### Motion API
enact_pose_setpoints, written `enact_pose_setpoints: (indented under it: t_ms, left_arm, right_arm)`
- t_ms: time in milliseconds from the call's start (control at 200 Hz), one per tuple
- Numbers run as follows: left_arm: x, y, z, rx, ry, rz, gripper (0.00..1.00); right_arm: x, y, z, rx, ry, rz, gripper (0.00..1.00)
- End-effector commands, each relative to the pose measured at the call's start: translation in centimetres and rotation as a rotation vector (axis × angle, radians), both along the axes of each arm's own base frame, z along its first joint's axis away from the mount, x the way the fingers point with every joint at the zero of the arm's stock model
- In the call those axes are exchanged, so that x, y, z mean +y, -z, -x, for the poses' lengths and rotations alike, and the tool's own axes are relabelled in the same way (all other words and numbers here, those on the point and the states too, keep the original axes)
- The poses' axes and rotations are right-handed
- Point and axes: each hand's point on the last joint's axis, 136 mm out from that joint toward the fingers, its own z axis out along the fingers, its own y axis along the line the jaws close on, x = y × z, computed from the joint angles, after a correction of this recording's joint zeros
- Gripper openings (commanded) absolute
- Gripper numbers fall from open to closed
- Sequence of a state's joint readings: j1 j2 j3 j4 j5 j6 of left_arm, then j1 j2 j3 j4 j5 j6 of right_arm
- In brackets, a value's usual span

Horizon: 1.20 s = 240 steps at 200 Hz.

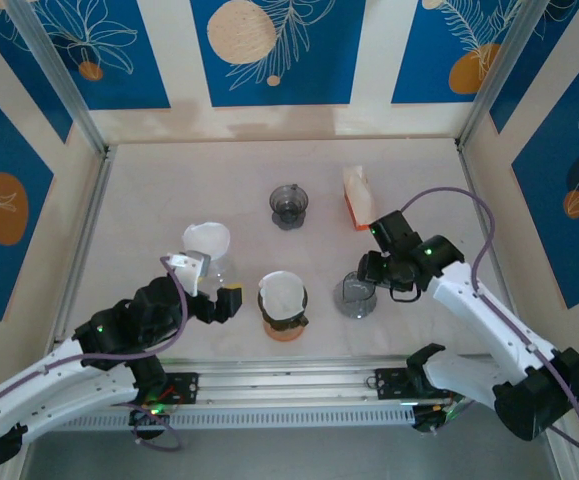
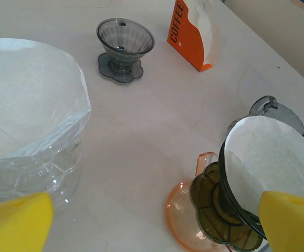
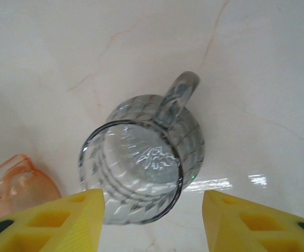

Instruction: Place the coffee filter in the dripper

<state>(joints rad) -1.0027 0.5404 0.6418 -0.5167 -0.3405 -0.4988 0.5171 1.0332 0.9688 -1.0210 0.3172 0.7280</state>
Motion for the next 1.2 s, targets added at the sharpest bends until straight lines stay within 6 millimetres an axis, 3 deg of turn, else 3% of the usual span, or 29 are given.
enact_pose_setpoints:
  t_ms: [0, 250, 435, 555, 660, 790, 1195]
  left_arm:
    - [-0.3, 0.5, 0.5, 0.034, 0.023, 0.001, 0.99]
    - [-1.4, 2.9, 2.1, 0.147, 0.11, -0.039, 0.82]
    - [-2.0, 6.3, 3.6, 0.276, 0.151, -0.059, 0.7]
    - [-2.3, 8.9, 5.0, 0.364, 0.173, -0.029, 0.64]
    - [-2.7, 11.2, 6.0, 0.424, 0.191, -0.016, 0.59]
    - [-3.5, 12.4, 6.3, 0.436, 0.223, 0.009, 0.58]
    - [-5.8, 15.1, 6.5, 0.503, 0.28, 0.009, 0.49]
  right_arm:
    - [1.3, -1.3, 1.8, 0.008, -0.044, -0.076, 0.52]
    - [4.4, 0.1, 7.0, 0.065, -0.203, -0.13, 0.46]
    - [6.4, 3.1, 10.2, 0.126, -0.293, -0.137, 0.4]
    - [8.9, 5.0, 11.6, 0.161, -0.371, -0.195, 0.35]
    - [10.4, 6.3, 12.1, 0.195, -0.414, -0.225, 0.31]
    - [12.2, 7.3, 12.2, 0.223, -0.463, -0.279, 0.29]
    - [13.9, 10.2, 11.2, 0.287, -0.443, -0.378, 0.25]
